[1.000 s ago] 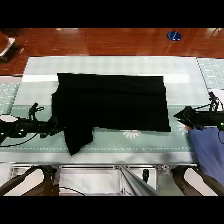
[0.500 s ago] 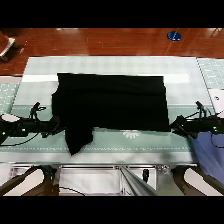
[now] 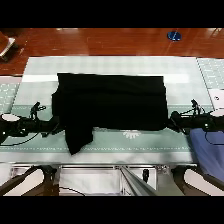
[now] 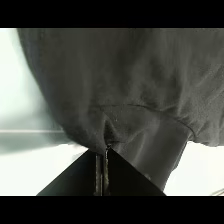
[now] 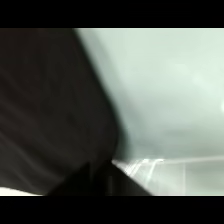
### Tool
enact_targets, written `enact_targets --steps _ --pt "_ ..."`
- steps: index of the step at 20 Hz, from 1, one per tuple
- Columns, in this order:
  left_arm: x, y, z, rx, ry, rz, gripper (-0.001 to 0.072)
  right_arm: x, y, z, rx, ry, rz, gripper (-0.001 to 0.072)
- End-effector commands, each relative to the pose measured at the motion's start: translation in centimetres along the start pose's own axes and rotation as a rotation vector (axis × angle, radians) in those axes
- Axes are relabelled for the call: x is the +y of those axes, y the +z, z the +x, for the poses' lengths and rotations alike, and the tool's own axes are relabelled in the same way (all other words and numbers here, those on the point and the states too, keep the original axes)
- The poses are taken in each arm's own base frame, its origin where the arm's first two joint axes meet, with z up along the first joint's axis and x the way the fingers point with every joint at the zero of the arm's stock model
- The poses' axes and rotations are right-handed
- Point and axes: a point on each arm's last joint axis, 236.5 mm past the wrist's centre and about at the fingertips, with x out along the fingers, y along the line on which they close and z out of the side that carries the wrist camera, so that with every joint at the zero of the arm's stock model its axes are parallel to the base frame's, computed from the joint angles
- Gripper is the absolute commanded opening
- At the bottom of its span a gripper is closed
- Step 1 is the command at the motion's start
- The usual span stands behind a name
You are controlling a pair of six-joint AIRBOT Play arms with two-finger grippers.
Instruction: Fold the shirts.
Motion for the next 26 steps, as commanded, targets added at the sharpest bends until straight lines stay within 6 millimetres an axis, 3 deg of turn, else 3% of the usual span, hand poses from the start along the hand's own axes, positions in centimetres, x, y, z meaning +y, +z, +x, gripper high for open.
enact_targets --steps 1,4,8,11,15,21,23,26 --pt "-0.7 1.4 -0.7 -0.034 -0.006 0.02 0.0016 2.0 -0.5 0.7 0.011 0.043 -0.074 0.0032" --pt "-2.6 3.9 -2.7 -0.08 -0.028 0.07 0.0016 3.5 0.4 -0.1 -0.003 0.054 -0.156 0.0018" --pt "-7.2 10.0 -7.2 -0.24 -0.088 0.144 0.0016 7.6 5.7 -4.1 -0.139 0.083 -0.233 0.0018" --pt "-9.9 14.1 -8.1 -0.305 -0.113 0.18 0.0016 11.5 9.5 -6.4 -0.203 0.157 -0.255 0.0018" --pt "-12.6 19.9 -6.8 -0.313 -0.13 0.195 0.0016 14.4 14.2 -7.2 -0.243 0.192 -0.267 0.0018" --pt "-16.2 27.4 -2.5 -0.305 -0.157 0.226 0.0016 16.3 18.7 -3.0 -0.23 0.218 -0.248 0.0018" --pt "-16.8 28.9 -1.8 -0.301 -0.169 0.221 0.0015 16.3 19.8 -2.2 -0.223 0.228 -0.231 0.0018" --pt "-16.3 29.7 -0.6 -0.289 -0.167 0.218 0.0016 16.3 20.6 -0.9 -0.21 0.239 -0.205 0.0018"
